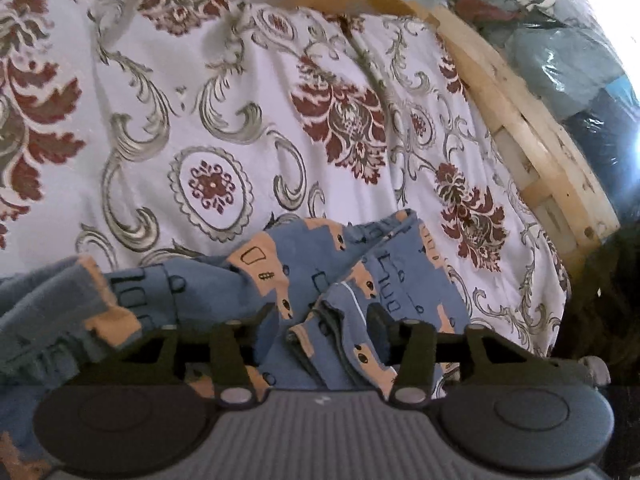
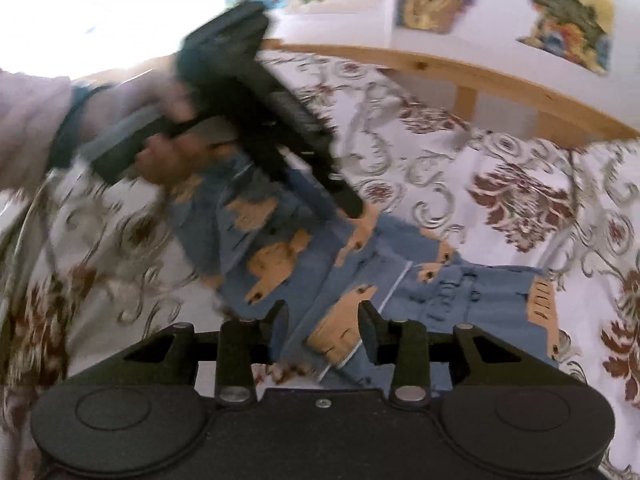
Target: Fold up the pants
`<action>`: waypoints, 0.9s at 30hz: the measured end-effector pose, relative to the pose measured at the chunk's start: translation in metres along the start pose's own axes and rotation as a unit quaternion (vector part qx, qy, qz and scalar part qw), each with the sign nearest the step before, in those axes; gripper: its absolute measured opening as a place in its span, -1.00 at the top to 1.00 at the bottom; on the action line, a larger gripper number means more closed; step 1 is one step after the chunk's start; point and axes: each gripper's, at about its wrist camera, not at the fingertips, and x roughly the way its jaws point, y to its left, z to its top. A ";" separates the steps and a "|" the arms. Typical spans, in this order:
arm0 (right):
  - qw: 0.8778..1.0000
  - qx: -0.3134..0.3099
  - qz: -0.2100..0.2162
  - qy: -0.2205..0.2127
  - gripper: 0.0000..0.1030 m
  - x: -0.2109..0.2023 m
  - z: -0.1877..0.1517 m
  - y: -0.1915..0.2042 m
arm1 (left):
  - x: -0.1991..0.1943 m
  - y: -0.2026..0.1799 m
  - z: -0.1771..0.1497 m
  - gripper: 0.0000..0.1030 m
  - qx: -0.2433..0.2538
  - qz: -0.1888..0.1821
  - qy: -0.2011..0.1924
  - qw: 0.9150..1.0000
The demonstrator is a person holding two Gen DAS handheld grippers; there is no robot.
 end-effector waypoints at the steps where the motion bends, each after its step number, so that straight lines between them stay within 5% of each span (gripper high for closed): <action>1: 1.000 0.002 -0.004 0.004 0.24 0.005 0.000 -0.002 | -0.002 -0.001 -0.001 -0.05 0.000 0.000 -0.001 1.000; 8: 0.998 -0.006 -0.009 0.056 0.29 0.034 -0.009 0.002 | -0.006 -0.004 -0.012 -0.05 -0.001 0.009 0.000 1.000; 10: 0.997 -0.013 -0.018 0.067 0.81 0.036 -0.013 0.005 | -0.006 -0.005 -0.014 -0.05 0.003 0.017 0.003 1.000; 11: 0.997 -0.021 -0.020 0.069 0.89 0.035 -0.014 0.007 | -0.006 -0.005 -0.015 -0.05 0.004 0.020 0.005 1.000; 14: 0.997 -0.040 0.012 0.070 0.87 0.025 -0.013 0.004 | -0.012 -0.008 -0.015 -0.11 0.017 0.032 0.001 0.999; 18: 0.994 -0.003 0.078 0.070 0.21 0.015 0.016 -0.034 | -0.022 -0.014 -0.003 -0.37 0.062 0.066 -0.005 0.996; 21: 0.991 0.005 0.107 0.075 0.19 0.031 0.050 -0.078 | -0.024 -0.013 0.017 -0.40 0.098 0.095 -0.001 0.991; 27: 0.975 -0.004 0.189 0.121 0.32 0.098 0.109 -0.141 | -0.013 0.022 0.051 -0.31 0.073 0.111 0.023 0.991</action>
